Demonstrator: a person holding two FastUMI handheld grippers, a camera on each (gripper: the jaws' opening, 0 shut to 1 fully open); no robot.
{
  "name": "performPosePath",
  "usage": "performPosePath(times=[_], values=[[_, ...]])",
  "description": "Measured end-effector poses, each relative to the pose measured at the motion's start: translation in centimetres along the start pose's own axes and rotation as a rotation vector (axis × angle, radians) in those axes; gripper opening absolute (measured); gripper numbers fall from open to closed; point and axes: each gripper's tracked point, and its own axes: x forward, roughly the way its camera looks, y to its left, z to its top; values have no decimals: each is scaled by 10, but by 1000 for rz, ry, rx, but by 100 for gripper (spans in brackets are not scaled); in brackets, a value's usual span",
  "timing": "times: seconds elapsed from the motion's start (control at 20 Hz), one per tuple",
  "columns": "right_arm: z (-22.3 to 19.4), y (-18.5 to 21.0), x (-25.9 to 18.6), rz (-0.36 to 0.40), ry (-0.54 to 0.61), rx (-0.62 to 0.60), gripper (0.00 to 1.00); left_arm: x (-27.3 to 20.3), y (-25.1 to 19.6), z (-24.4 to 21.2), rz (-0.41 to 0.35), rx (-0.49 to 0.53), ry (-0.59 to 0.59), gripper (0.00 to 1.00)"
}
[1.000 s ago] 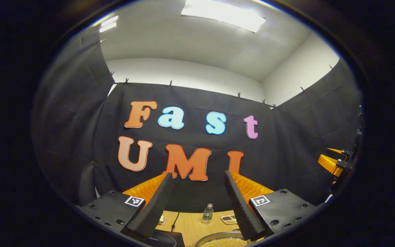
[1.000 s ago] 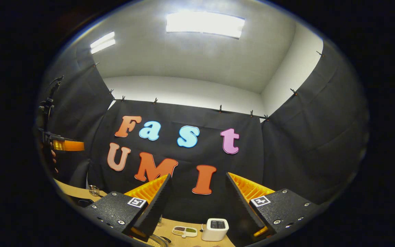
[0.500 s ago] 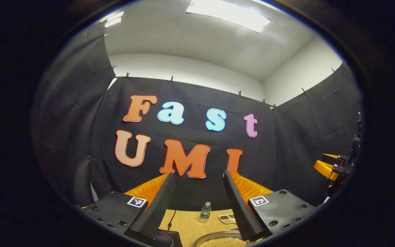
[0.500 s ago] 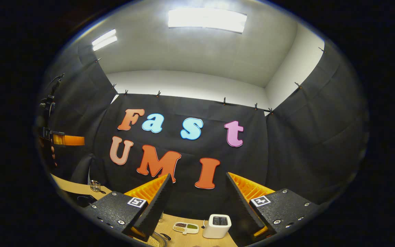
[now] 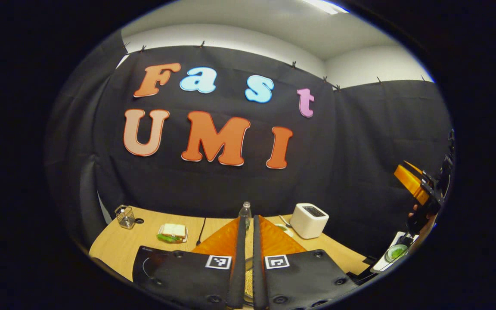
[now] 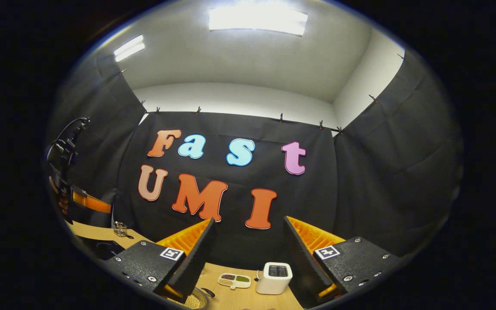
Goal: First push the handle of the pot to place it horizontally, then grasp the pot with both hands and set it on the induction cooktop.
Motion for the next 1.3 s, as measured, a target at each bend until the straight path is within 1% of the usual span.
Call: performPosePath(times=[0.1, 0.15, 0.35, 0.45, 0.5, 0.6, 0.8, 0.95, 1.1, 1.3], values=[[-7, -3, 1, -6, 10, -3, 95, 3, -4, -27, -17, -11, 97, 8], [-9, -4, -1, -9, 16, -3, 95, 4, -9, -40, -45, -21, 147, 8], [-24, -7, 0, -13, 43, -2, 95, 8, -19, -101, -68, -84, 347, 8], [-30, -7, -1, -7, 52, -4, 95, 3, -14, -134, -25, -119, 462, 8], [-33, -6, -1, -5, 56, -5, 95, -2, -14, -150, -11, -152, 534, 8], [-38, -5, -1, -2, 64, -8, 95, -2, -17, -171, -1, -230, 631, 8], [-50, -2, 1, 4, 81, -12, 95, -4, -9, -203, 41, -310, 743, 8], [-59, -1, 3, 4, 94, -13, 95, -10, -10, -217, 50, -356, 808, 8], [-70, 0, 5, 3, 109, -11, 95, -21, -21, -238, 48, -384, 887, 7], [-84, 3, 7, 7, 136, -10, 95, -34, -39, -263, 14, -397, 979, 8]])
